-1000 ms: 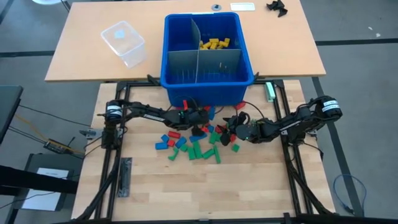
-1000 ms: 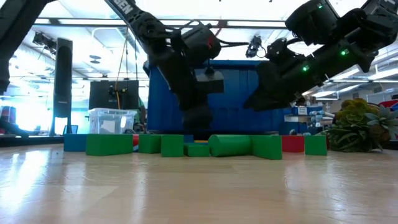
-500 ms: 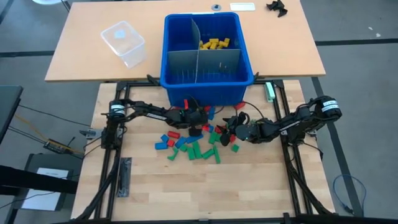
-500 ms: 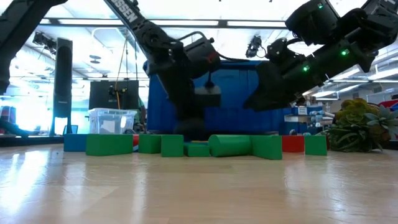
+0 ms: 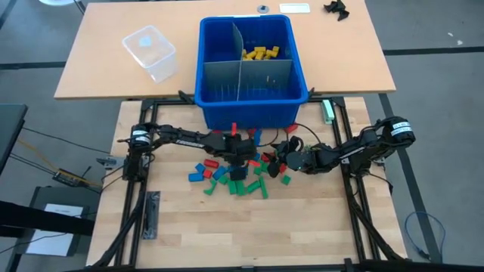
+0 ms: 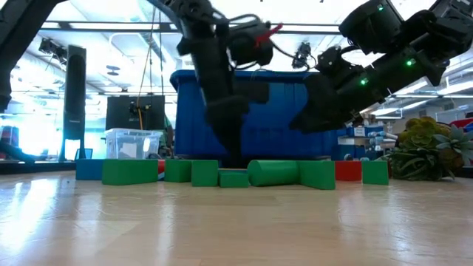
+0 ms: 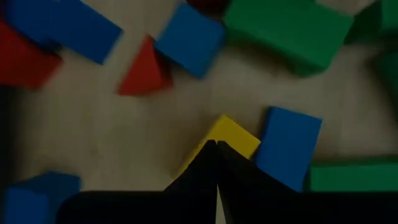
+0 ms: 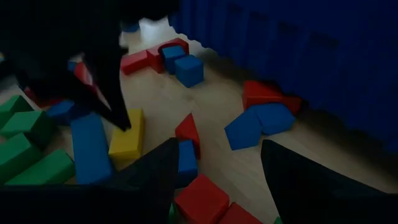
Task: Sort Items/Unsort Items
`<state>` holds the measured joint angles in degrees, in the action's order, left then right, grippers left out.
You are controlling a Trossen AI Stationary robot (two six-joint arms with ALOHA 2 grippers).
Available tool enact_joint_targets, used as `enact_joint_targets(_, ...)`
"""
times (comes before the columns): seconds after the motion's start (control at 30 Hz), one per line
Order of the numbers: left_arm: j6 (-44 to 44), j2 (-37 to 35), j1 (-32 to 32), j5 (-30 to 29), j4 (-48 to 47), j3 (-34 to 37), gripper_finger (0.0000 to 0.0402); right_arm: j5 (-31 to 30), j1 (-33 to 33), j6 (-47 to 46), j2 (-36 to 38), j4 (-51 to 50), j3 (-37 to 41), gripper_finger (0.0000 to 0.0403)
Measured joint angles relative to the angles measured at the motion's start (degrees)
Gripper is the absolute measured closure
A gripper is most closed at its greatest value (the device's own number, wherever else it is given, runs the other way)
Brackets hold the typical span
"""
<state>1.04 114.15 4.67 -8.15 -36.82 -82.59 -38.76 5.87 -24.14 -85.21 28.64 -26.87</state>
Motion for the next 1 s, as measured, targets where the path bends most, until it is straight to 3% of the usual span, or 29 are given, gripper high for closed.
enact_joint_targets(0.17,4.9,-0.1,0.2,-1.6,-5.0,-5.5,0.0370,1.0,0.1,0.0,0.0,0.0,0.0,0.0174)
enact_joint_targets(0.3,11.1,-0.2,0.6,-0.2,-7.7,-6.8,0.0321,1.2,0.1,0.0,0.0,0.0,0.0,0.0174)
enact_joint_targets(0.5,21.2,-0.2,1.1,1.5,-5.7,-2.5,0.0223,1.5,0.5,0.0,0.0,0.0,0.0,0.0174)
enact_joint_targets(0.63,24.1,-0.2,1.5,1.4,-1.5,1.4,0.0180,1.5,0.8,0.3,0.0,0.0,0.0,0.0174)
enact_joint_targets(0.8,24.2,-0.2,2.7,3.8,3.5,5.4,0.0169,1.5,0.8,0.3,0.0,0.0,0.0,0.0174)
enact_joint_targets(1.0,24.2,-0.5,3.7,5.4,7.9,8.7,0.0191,1.2,0.8,0.3,0.0,0.0,0.0,0.0174)
